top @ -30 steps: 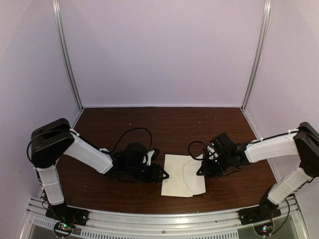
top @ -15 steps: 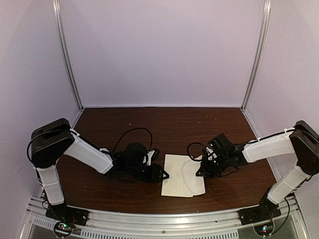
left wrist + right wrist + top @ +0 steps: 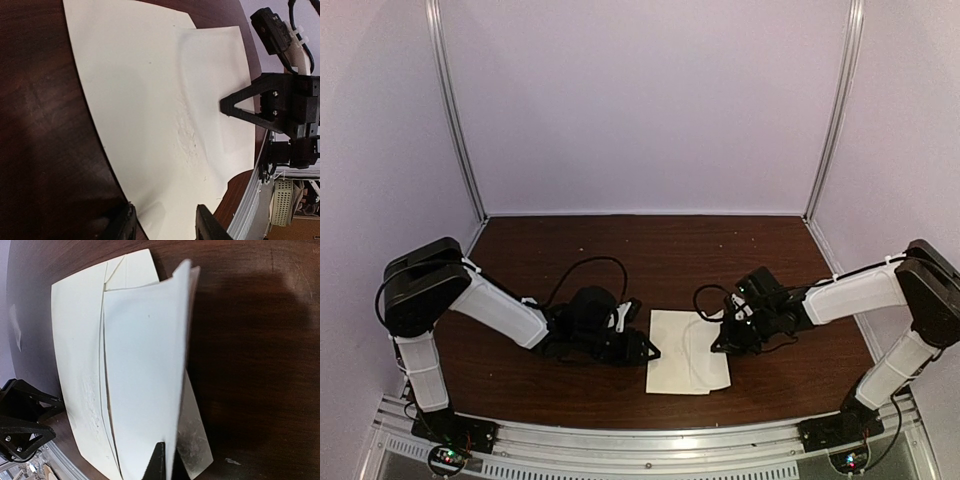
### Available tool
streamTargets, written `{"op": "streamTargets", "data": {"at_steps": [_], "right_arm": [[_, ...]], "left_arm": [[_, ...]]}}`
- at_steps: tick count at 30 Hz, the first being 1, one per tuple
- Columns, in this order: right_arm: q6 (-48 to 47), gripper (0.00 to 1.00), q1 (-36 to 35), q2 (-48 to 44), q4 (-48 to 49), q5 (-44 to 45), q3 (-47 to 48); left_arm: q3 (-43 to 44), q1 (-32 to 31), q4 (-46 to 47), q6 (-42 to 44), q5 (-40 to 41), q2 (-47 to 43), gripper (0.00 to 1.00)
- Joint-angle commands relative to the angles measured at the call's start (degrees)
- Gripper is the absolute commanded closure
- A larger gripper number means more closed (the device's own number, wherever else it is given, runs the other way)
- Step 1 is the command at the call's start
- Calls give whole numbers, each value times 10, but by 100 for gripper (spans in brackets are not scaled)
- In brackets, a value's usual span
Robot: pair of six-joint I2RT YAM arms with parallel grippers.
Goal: Place the letter into the envelope and seal it
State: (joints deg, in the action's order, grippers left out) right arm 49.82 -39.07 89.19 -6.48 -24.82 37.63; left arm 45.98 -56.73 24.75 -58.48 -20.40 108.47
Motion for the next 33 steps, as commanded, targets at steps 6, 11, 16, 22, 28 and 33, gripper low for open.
{"op": "streamTargets", "data": {"at_steps": [6,11,16,22,28,33], "right_arm": [[-1,100,2,14,20,-12,19],[2,100,3,16,27,-18,18],[9,100,1,15,47,-34,15],[11,100,-3,18,54,-40,16],[11,100,-8,21,58,-47,19],[12,100,-14,24,63,-55,21]], "left_arm": [[17,-4,14,1,-11,16,58],[19,-4,14,1,-10,17,59],[21,-4,15,1,-12,20,59],[23,-4,14,1,-12,21,59],[22,-4,14,2,-11,21,59],[23,-3,14,2,-11,20,59]]}}
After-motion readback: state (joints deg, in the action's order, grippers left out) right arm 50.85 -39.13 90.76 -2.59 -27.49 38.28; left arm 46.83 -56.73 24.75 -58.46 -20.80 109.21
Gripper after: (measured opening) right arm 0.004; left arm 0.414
